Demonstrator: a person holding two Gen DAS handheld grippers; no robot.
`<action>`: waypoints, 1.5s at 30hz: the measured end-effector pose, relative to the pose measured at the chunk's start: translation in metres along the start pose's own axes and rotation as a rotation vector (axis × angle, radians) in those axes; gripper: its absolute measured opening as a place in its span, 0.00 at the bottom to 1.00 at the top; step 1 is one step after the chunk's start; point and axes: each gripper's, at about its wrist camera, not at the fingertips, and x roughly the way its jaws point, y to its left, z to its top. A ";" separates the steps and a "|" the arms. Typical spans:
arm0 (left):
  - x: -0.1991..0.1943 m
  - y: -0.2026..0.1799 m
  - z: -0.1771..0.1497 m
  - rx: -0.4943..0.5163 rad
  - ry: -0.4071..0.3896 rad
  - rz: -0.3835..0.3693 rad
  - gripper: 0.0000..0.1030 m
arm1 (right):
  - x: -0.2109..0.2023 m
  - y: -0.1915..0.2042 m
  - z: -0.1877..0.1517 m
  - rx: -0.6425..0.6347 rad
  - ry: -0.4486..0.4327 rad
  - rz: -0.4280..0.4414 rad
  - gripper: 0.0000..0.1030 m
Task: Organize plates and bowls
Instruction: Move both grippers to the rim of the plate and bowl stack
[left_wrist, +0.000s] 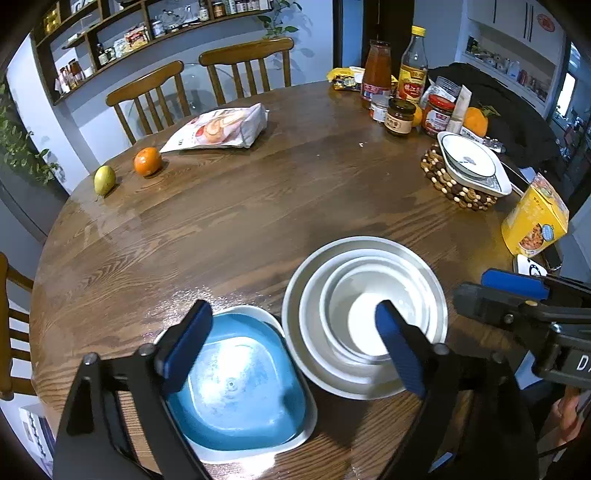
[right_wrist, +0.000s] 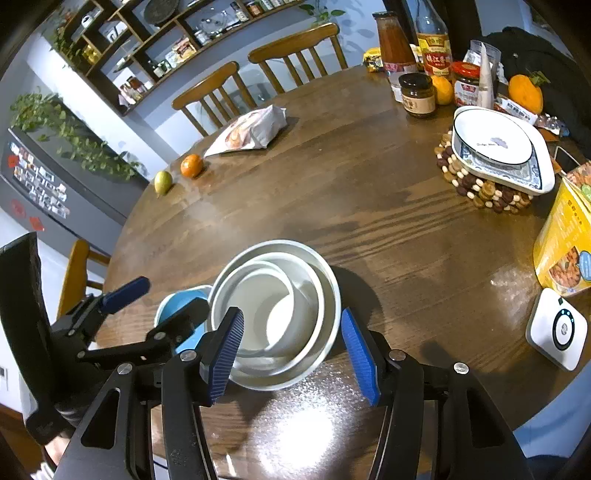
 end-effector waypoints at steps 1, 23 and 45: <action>-0.001 0.001 0.000 -0.001 -0.002 0.004 0.90 | 0.000 -0.001 0.000 0.001 0.000 -0.001 0.55; 0.025 0.046 -0.008 -0.158 0.118 -0.030 0.91 | 0.009 -0.025 -0.004 0.046 0.024 -0.096 0.55; 0.059 0.069 -0.001 -0.245 0.245 -0.076 0.88 | 0.042 -0.062 -0.005 0.200 0.119 -0.013 0.55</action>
